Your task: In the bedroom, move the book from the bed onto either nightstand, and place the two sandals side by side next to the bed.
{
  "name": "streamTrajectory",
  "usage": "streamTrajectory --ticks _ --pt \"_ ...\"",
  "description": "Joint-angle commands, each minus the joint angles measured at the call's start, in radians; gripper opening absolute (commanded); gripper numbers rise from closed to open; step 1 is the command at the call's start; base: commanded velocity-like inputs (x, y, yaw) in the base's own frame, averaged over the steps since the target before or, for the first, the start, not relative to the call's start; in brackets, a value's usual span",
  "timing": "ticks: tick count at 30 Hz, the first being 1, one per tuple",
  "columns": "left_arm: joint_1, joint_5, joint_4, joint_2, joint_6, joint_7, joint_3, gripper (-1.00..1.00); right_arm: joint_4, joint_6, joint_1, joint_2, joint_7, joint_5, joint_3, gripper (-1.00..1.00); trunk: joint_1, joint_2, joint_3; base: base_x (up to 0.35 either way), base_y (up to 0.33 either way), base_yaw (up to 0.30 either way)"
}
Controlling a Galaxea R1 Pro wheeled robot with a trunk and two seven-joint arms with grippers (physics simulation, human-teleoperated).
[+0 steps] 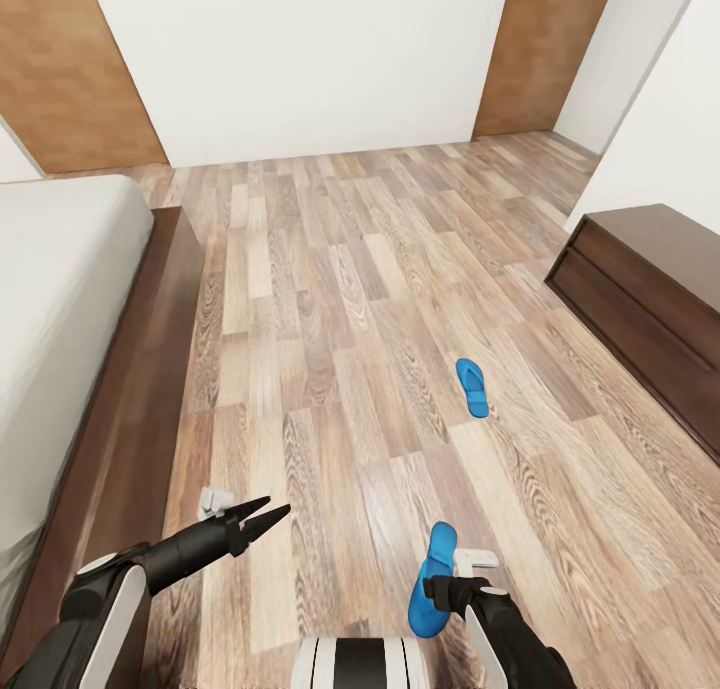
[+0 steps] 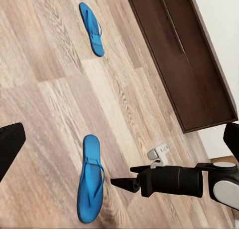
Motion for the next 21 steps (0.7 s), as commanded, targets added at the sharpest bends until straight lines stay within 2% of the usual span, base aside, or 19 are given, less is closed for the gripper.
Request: streamTrajectory --ticks 1,14,21 --pt "0.000 0.006 0.000 0.000 0.008 -0.001 0.000 1.00 -0.002 0.005 0.000 0.001 -0.002 0.000 -0.002 1.00 0.000 -0.001 -0.005 0.000 0.000 0.000" --pt "0.000 0.006 0.000 -0.001 0.010 -0.002 0.000 1.00 -0.002 0.005 0.000 0.001 -0.002 0.000 -0.002 1.00 0.006 -0.004 -0.055 0.000 0.000 0.000" --pt "0.000 0.006 0.000 -0.001 0.010 -0.002 0.000 1.00 -0.002 0.005 0.000 0.001 -0.002 0.000 -0.002 1.00 0.006 -0.004 -0.055 0.000 0.000 0.000"
